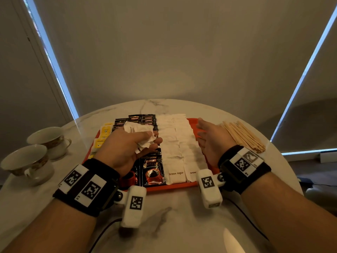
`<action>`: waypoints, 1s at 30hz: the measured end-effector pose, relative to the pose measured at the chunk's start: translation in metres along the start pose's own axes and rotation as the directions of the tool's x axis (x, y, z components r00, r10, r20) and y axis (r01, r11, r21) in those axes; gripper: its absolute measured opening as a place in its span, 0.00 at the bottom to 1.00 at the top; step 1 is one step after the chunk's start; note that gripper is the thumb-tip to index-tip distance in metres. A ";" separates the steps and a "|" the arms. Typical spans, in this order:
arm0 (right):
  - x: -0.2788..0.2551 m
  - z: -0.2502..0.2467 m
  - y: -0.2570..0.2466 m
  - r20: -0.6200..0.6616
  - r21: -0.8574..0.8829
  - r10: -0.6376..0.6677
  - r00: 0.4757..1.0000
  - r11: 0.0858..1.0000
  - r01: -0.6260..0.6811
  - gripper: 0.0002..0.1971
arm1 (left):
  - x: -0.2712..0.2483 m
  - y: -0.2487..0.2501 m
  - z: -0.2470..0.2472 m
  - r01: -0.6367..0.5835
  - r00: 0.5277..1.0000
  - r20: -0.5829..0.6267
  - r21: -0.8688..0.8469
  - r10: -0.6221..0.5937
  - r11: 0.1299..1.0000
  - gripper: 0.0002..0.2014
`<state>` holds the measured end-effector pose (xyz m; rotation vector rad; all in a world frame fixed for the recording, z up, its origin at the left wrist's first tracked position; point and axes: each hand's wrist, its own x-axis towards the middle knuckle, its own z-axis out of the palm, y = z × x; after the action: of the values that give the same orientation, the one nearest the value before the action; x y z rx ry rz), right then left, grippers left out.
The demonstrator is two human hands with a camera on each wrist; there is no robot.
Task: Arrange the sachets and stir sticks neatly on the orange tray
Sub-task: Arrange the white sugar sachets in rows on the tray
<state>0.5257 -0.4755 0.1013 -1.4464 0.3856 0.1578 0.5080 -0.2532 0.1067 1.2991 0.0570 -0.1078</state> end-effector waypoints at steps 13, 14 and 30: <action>0.074 0.002 -0.016 0.029 -0.037 -0.015 0.999 0.999 0.017 0.27 | 0.005 0.001 -0.006 -0.023 0.998 -0.061 -0.031 0.021 0.999 0.12; 0.076 0.001 -0.016 0.056 -0.038 -0.011 0.998 0.999 0.013 0.28 | 0.005 0.002 -0.007 -0.027 0.998 -0.060 -0.022 0.026 0.999 0.12; 0.115 0.002 -0.036 0.062 0.057 -0.044 0.997 0.998 0.040 0.20 | 0.010 -0.002 -0.012 -0.024 0.999 -0.044 0.013 0.025 1.000 0.10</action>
<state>0.6450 -0.4922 0.0948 -1.3904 0.3056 0.1572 0.5180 -0.2429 0.1009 1.3139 0.0781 -0.0585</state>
